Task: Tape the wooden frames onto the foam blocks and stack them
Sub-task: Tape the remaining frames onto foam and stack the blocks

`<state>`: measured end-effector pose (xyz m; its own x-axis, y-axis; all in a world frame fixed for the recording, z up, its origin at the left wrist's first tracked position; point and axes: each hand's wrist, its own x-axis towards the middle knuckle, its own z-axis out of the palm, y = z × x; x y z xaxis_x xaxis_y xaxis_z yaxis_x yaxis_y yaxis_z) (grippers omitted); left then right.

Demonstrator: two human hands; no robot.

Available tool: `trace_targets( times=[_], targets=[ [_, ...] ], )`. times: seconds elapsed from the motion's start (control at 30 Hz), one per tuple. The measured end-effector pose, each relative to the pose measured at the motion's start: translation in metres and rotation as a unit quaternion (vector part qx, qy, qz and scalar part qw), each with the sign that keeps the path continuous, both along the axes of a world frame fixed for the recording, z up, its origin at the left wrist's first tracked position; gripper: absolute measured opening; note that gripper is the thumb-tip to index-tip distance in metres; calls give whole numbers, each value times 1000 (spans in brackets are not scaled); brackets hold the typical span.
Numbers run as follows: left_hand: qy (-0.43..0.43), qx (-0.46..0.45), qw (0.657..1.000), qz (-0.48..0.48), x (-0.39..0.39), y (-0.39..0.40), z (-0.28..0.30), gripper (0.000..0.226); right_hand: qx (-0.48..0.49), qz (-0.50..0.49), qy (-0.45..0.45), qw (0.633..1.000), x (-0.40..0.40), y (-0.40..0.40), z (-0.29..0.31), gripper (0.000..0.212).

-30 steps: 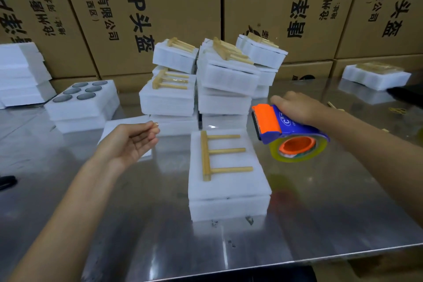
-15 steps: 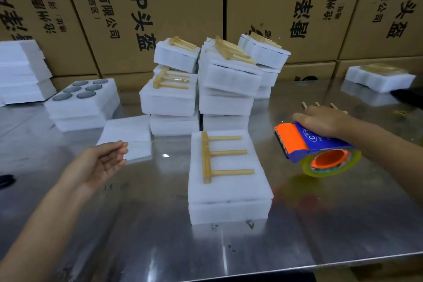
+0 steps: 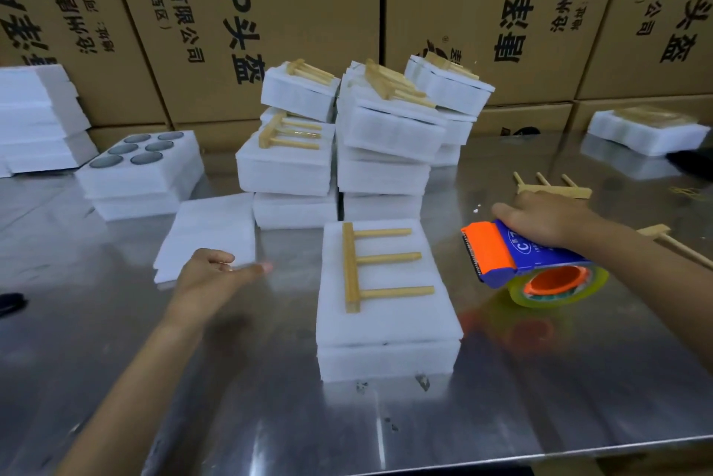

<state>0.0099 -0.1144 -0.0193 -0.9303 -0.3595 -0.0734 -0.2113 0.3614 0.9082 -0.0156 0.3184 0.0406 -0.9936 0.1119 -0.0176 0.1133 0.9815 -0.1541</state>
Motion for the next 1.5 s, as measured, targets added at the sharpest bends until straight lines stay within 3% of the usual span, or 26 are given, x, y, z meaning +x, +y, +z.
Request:
trace_targets(
  times=[0.2,0.43,0.63,0.8,0.93,1.03,1.2,1.33,1.43,1.5],
  targets=[
    [-10,-126,991,-37,2,11,-19,62,21,11,-3,1000,-3,-6,-2,48],
    [-59,-174,983,-27,8,14,-15,99,35,7,3,999,-5,-11,-3,47],
    [15,-239,971,-6,15,32,-21,77,53,16,2,998,-6,-16,-4,44],
    [39,-316,948,-9,19,57,-29,88,74,14,-5,997,-7,-19,-4,41],
    [57,-372,923,-75,24,69,-39,80,76,18,-4,997,-7,-18,-5,43],
    [67,-363,925,-92,25,68,-42,76,72,23,4,997,-6,-16,-5,44],
    [16,-379,899,-222,11,56,-48,64,65,32,4,997,1,-15,-2,43],
    [10,-285,918,-275,5,52,-44,52,62,36,25,997,4,-15,-2,45],
    [4,-104,957,-269,13,69,-25,34,65,32,31,997,5,-14,-2,46],
    [-29,-11,976,-216,10,87,-13,40,60,28,37,997,5,-13,-2,47]
  ],
)
